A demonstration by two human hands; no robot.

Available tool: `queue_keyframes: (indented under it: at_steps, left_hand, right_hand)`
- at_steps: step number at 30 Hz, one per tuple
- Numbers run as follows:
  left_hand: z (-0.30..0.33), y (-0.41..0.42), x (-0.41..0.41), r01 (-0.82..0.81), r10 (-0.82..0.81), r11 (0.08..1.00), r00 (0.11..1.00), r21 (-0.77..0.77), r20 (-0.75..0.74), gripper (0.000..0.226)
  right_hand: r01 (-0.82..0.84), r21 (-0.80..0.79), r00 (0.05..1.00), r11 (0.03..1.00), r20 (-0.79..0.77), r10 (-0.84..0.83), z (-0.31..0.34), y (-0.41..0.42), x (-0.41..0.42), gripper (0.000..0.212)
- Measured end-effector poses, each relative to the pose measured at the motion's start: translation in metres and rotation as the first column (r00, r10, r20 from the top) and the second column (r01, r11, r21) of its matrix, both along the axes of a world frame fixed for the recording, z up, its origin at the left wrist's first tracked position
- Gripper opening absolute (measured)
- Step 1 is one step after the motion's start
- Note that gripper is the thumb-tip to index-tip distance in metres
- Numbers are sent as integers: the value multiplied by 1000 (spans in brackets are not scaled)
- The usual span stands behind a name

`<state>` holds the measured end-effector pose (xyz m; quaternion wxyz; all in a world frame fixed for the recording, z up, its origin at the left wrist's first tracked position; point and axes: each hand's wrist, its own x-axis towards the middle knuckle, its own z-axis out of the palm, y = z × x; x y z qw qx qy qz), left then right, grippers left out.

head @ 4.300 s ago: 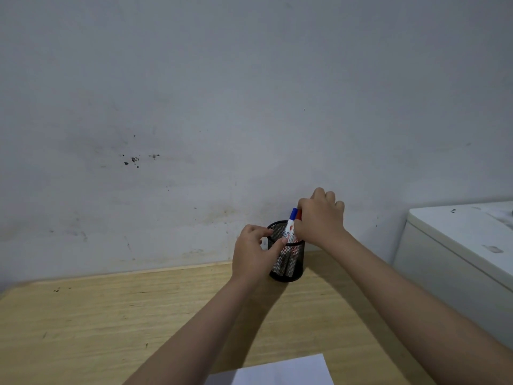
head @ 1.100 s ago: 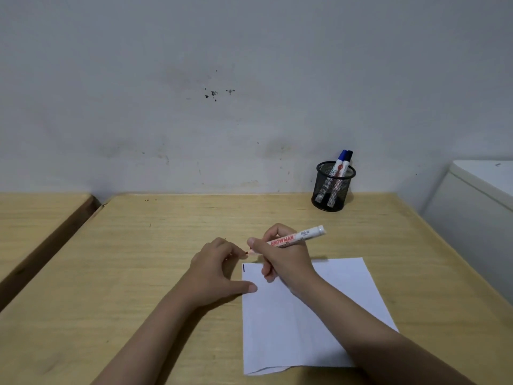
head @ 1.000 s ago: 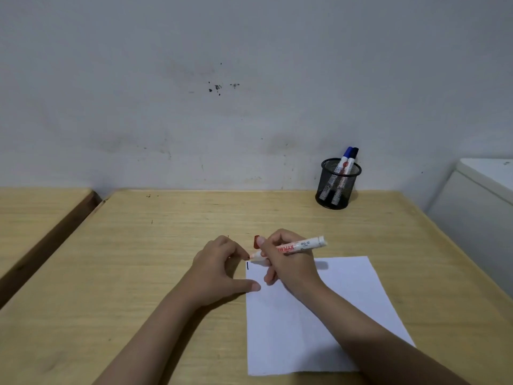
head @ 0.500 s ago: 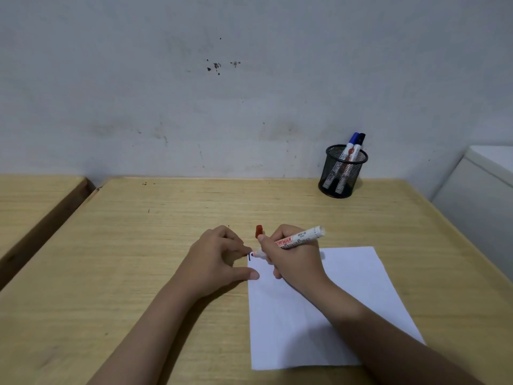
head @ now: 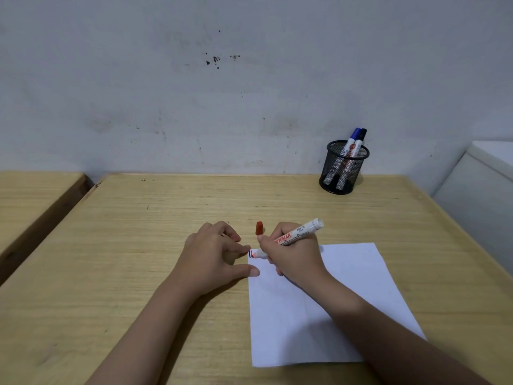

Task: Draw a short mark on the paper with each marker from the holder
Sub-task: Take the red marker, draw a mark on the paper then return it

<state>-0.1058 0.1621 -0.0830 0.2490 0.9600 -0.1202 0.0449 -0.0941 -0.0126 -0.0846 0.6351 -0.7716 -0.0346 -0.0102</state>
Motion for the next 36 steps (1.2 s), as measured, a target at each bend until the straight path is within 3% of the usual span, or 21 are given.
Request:
queue_keyframes:
  at_steps: [4, 8, 15, 19, 22, 24, 26, 29, 32, 36]
  left_hand:
    - [-1, 1, 0, -1, 1, 1000, 1000, 8, 14, 67]
    - [0, 0, -1, 1, -1, 1000, 1000, -7, 3, 68]
    - [2, -8, 3, 65, -80, 972, 995, -224, -57, 75]
    - [9, -26, 23, 68, -63, 971, 998, -228, 30, 46]
    - [16, -34, 34, 15, -18, 988, 1000, -155, -18, 21]
    - [21, -38, 34, -19, 11, 977, 999, -214, -38, 11]
    - [30, -41, 30, -81, 55, 898, 996, -433, -72, 5]
    - [50, -46, 17, -85, -30, 611, 991, -787, -130, 8]
    - [67, -56, 0, -47, -152, 427, 981, -903, -122, 10]
    - [83, -70, -17, -22, -251, 343, 961, -939, -114, 15]
  right_hand:
    - [46, 39, 999, 998, 14, -47, 1, 0, -2, 31]
    - [173, 197, 985, 965, -42, -168, 2, -3, 1, 32]
    - [294, 360, 955, 886, -158, -252, 11, -8, 1, 30]
    - [304, 452, 953, 839, -124, -278, 24, -9, 1, 29]
    - [280, 497, 955, 822, -57, -290, 38, -12, 1, 29]
    - [250, 509, 959, 824, -14, -283, 47, -18, -1, 29]
    - [220, 504, 959, 835, 42, -279, 54, -27, -5, 30]
    - [195, 484, 949, 853, 129, -289, 62, -40, -12, 31]
    - [159, 479, 943, 863, 185, -276, 71, -47, -21, 29]
    - [112, 446, 946, 888, 227, -233, 81, -51, -35, 29]
